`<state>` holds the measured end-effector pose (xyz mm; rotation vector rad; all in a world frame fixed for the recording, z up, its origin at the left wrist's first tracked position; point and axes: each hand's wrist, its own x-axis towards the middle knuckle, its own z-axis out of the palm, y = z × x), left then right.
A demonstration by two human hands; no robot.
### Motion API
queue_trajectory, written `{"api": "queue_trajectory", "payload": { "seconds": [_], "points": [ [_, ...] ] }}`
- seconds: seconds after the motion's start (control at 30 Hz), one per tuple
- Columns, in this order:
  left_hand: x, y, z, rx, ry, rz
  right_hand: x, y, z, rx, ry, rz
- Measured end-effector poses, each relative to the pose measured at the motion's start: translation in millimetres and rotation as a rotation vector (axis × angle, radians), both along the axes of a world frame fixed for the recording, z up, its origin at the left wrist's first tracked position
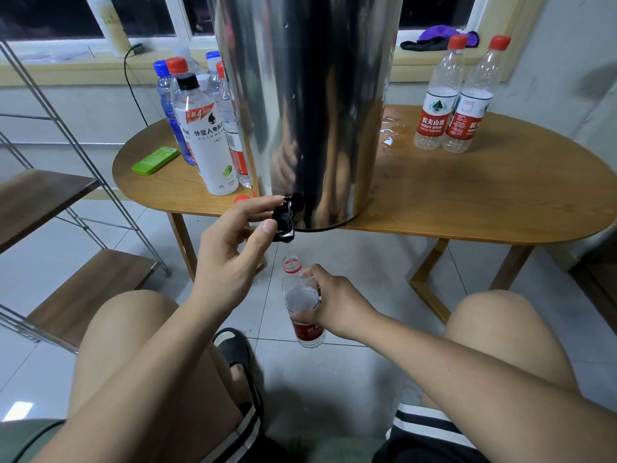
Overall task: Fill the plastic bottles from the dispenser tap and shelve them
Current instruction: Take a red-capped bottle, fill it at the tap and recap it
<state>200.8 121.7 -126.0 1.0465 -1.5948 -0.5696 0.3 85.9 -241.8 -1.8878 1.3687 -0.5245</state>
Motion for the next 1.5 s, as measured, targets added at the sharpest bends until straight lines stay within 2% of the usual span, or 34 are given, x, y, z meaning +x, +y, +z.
{"api": "queue_trajectory", "payload": {
  "seconds": [1.5],
  "points": [
    [-2.4, -1.2, -0.4, 0.006, 0.005, 0.029, -2.1, -1.7, -3.6, -0.031, -0.006, -0.018]
  ]
}}
